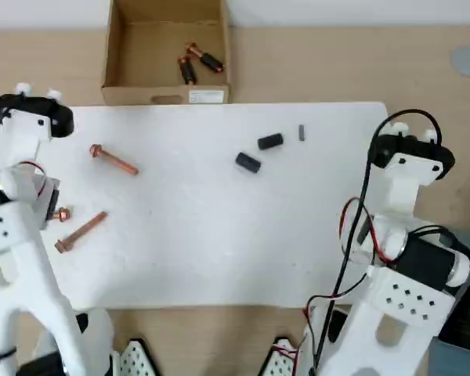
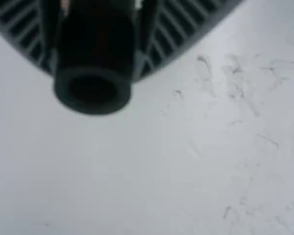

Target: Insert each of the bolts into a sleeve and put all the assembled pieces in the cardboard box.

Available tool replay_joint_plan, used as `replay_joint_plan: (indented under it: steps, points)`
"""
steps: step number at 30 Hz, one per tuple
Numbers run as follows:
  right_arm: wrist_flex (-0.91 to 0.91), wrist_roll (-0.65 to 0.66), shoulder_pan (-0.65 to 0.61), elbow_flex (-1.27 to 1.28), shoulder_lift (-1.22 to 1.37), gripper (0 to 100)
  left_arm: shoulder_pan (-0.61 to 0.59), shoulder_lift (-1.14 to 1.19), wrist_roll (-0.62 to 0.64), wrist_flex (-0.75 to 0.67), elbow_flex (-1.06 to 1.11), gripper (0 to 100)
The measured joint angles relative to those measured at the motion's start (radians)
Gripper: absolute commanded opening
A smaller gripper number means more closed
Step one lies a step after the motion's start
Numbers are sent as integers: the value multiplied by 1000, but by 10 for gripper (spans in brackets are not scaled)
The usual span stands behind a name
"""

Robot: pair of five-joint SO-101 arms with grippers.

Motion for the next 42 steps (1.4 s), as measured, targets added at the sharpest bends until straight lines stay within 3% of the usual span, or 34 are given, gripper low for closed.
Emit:
replay_joint_plan:
  steps: [7, 14, 22, 27, 42]
  points:
    - [0, 0, 0, 0, 0, 9, -38, 146, -411, 15, -77, 7]
    - [0, 0, 0, 0, 0, 9, -41, 311, -658, 6, -83, 91]
    - [0, 0, 0, 0, 0, 9, -58, 460, -726, -124, -83, 95]
    - [0, 0, 0, 0, 0, 9, -60, 474, -733, -135, -83, 167]
    - [0, 0, 0, 0, 0, 9, -60, 635, -736, -236, -115, 167]
